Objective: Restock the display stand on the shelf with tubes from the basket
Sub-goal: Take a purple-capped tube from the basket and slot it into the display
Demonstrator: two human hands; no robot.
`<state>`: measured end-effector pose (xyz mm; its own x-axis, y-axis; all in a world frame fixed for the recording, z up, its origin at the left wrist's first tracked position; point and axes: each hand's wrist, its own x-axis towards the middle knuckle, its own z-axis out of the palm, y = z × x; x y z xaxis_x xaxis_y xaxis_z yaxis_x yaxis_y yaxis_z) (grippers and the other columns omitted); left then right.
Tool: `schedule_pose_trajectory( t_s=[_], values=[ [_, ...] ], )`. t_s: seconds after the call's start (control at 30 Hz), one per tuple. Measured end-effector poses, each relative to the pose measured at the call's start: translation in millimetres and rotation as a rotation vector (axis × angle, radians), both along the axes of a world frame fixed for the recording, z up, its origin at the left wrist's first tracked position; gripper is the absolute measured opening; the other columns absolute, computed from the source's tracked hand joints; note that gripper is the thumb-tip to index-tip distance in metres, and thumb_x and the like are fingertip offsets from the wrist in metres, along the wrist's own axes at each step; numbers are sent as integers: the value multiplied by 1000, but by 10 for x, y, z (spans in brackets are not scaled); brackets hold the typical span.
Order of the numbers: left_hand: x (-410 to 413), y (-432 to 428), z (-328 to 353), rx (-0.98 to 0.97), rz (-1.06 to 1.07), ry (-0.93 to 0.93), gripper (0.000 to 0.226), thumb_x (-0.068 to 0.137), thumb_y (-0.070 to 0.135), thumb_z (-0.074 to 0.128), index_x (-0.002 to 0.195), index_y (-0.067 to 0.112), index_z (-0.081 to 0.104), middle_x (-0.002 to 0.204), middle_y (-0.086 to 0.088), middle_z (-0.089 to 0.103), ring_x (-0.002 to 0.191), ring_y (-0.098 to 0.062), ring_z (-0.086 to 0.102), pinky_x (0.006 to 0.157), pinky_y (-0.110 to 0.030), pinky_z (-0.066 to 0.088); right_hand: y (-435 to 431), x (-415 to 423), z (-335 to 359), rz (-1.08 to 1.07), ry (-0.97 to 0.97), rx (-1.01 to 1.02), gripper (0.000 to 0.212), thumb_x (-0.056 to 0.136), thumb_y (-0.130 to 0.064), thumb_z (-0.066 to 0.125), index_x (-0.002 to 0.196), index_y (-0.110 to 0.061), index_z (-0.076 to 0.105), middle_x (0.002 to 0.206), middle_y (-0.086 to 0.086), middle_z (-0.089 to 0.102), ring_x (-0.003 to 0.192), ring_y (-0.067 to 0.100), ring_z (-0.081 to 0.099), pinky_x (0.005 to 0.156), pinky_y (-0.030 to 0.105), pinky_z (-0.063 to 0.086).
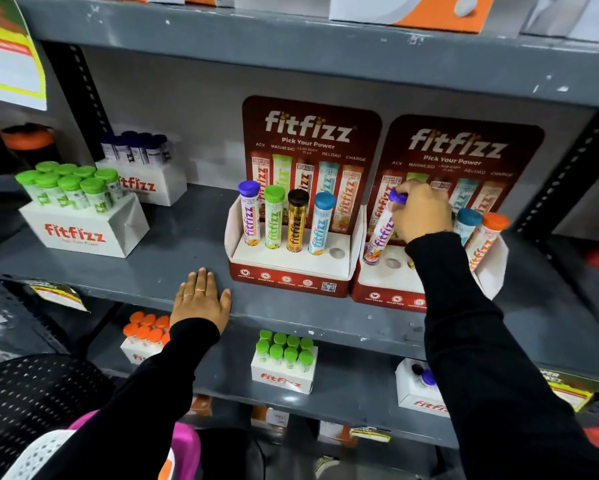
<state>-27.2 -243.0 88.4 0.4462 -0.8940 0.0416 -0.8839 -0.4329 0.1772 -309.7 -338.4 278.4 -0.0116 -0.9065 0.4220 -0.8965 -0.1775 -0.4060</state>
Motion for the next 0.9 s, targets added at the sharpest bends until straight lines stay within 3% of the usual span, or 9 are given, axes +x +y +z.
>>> schedule_pose_trajectory(
  t_s=[0.27, 0.53, 0.7, 0.8, 0.9],
  values=[
    [41, 36, 31, -11, 12, -7, 59, 96, 43, 20, 144, 8, 17, 156, -8, 14, 144, -24, 10, 119, -37, 7, -69, 18, 86, 72, 53, 80, 20, 85, 0, 65, 104, -3, 69, 108, 21, 68, 98, 35, 64, 92, 40, 54],
    [-5, 39, 27, 6, 3, -9, 59, 96, 42, 21, 144, 7, 18, 156, -9, 16, 144, -24, 11, 119, -37, 8, -65, 86, 36, 55, 113, 204, 23, 86, 1, 61, 108, -3, 66, 113, 22, 63, 105, 37, 59, 93, 43, 52],
    [-24, 0, 98, -24, -26, 18, 58, 96, 39, 24, 144, 6, 18, 156, -10, 14, 144, -24, 9, 119, -37, 6, 139, 293, 171, 119, 156, -42, 29, 82, 6, 55, 108, 1, 66, 110, 26, 66, 103, 41, 59, 96, 45, 48],
    [39, 105, 79, -34, -69, 46, 56, 96, 38, 28, 143, 7, 23, 155, -10, 17, 144, -24, 11, 119, -37, 7, 309, 800, 62, 275, 93, -143, 32, 82, 2, 53, 110, -6, 68, 115, 17, 67, 108, 35, 55, 94, 33, 40],
    [172, 398, 25, -146, -94, 43, 52, 95, 34, 38, 137, 5, 35, 151, -13, 30, 141, -28, 22, 117, -41, 14, 569, 1400, -215, 525, 8, -178, 28, 82, 0, 53, 106, -3, 68, 111, 19, 68, 105, 36, 56, 90, 33, 35]
  ],
)
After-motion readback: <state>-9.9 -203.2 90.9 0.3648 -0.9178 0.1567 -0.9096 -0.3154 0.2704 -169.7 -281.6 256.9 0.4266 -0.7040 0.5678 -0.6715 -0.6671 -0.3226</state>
